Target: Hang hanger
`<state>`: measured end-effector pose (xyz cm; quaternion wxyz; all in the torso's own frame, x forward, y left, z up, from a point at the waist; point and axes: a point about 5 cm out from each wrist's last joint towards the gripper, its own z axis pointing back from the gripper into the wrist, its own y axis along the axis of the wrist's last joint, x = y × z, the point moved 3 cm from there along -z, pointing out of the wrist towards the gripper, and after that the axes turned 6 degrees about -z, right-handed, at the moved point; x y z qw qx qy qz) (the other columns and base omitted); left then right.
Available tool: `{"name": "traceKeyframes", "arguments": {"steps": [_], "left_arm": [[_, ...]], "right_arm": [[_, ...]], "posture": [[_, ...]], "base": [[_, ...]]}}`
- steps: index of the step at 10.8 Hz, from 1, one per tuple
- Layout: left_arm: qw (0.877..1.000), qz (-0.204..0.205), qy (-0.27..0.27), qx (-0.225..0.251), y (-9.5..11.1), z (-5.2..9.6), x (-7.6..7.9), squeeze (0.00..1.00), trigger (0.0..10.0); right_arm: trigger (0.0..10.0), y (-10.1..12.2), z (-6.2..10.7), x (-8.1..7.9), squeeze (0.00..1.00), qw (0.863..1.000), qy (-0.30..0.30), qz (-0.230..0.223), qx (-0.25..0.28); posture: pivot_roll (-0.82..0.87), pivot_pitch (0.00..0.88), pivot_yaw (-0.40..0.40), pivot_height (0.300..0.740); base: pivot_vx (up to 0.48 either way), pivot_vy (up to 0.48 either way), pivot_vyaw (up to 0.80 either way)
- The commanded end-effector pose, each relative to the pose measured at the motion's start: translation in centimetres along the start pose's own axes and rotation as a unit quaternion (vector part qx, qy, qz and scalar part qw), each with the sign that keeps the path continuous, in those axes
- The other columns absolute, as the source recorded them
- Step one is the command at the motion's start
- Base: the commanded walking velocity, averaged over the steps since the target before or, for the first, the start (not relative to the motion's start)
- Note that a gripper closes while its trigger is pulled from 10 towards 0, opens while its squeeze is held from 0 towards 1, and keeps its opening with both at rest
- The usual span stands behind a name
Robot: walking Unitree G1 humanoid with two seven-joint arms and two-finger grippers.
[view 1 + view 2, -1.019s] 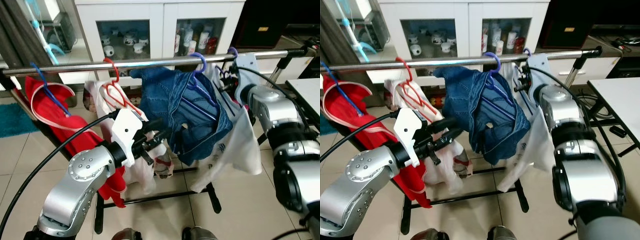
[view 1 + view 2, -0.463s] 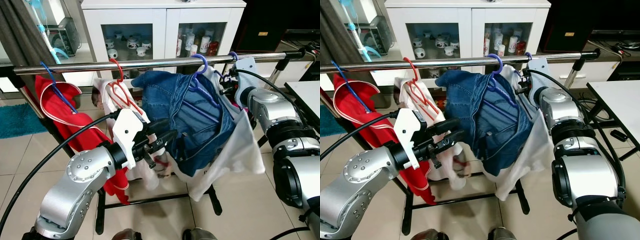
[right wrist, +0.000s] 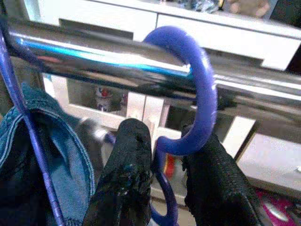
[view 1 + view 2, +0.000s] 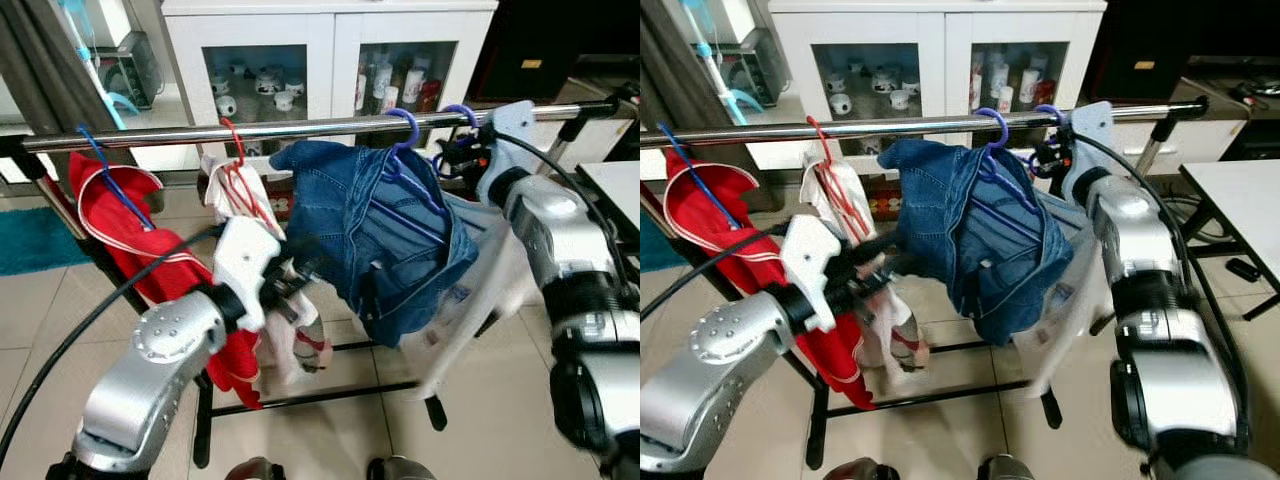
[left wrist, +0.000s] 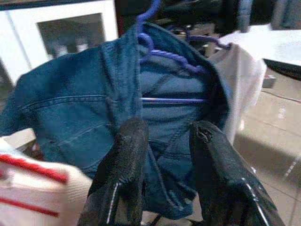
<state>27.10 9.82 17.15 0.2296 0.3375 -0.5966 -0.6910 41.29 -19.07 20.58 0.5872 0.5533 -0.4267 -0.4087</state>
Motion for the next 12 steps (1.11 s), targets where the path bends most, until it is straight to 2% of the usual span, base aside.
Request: {"name": "traceKeyframes", "arguments": {"steps": [1, 2, 3, 4, 6, 8, 10, 11, 12], "left_arm": [[1.0, -0.003, 0.026, -0.002, 0.0, 0.2, -0.6, 0.0, 10.0], [0.998, 0.004, 0.055, -0.009, -0.4, 0.3, -1.3, 0.0, 10.0], [0.998, 0.002, 0.065, -0.002, -0.2, 0.3, -1.5, 0.0, 10.0], [0.997, 0.002, 0.073, -0.002, -0.3, 0.4, -1.7, 0.0, 10.0], [0.995, 0.01, 0.101, -0.011, -0.7, 1.2, -1.9, 0.0, 10.0], [0.992, 0.013, 0.125, -0.007, -0.4, 2.0, -1.9, 0.0, 10.0], [0.989, 0.018, 0.148, -0.007, -0.3, 2.5, -2.0, 0.0, 10.0], [0.988, 0.019, 0.153, -0.005, -0.2, 2.5, -2.2, 0.0, 10.0], [0.988, 0.02, 0.151, -0.003, 0.1, 2.3, -2.2, 0.0, 10.0]], "right_arm": [[10.0, 0.8, 0.5, -0.5, 0.0, 1.0, 0.02, 0.003, 0.019], [10.0, 0.8, 1.3, -0.8, 0.0, 0.999, 0.02, 0.004, 0.028], [10.0, 0.9, 1.8, -1.1, 0.0, 0.999, 0.03, -0.015, 0.035], [10.0, 0.6, 2.4, -0.9, 0.0, 0.999, 0.016, -0.003, 0.036], [10.0, 1.0, 5.7, 0.1, 0.0, 0.999, -0.016, -0.008, 0.045], [10.0, 1.9, 8.5, -0.5, 0.0, 0.998, -0.017, -0.012, 0.065], [10.0, 2.2, 10.3, -2.0, 0.0, 0.994, -0.035, -0.046, 0.096], [10.0, 2.1, 11.0, -3.6, 0.0, 0.992, -0.021, -0.074, 0.105], [10.0, 1.1, 11.2, -5.5, 0.0, 0.994, 0.009, -0.073, 0.083]], "posture": [[-0.09, 0.059, 0.051, 0.74], [-0.1, 0.064, 0.054, 0.74], [-0.1, 0.066, 0.058, 0.74], [-0.1, 0.073, 0.06, 0.74], [-0.1, 0.078, 0.048, 0.74], [-0.09, 0.078, 0.037, 0.74], [-0.09, 0.078, 0.037, 0.74], [-0.09, 0.082, 0.043, 0.74], [-0.09, 0.087, 0.049, 0.74]], "base": [[0.0, 0.0, 0.0], [0.0, 0.0, 0.0], [0.0, 0.0, 0.0], [0.0, 0.0, 0.0], [0.0, 0.169, 0.0], [0.0, 0.356, 0.0], [0.0, 0.347, 0.0], [0.0, 0.345, 0.0], [0.0, 0.345, 0.0]]}}
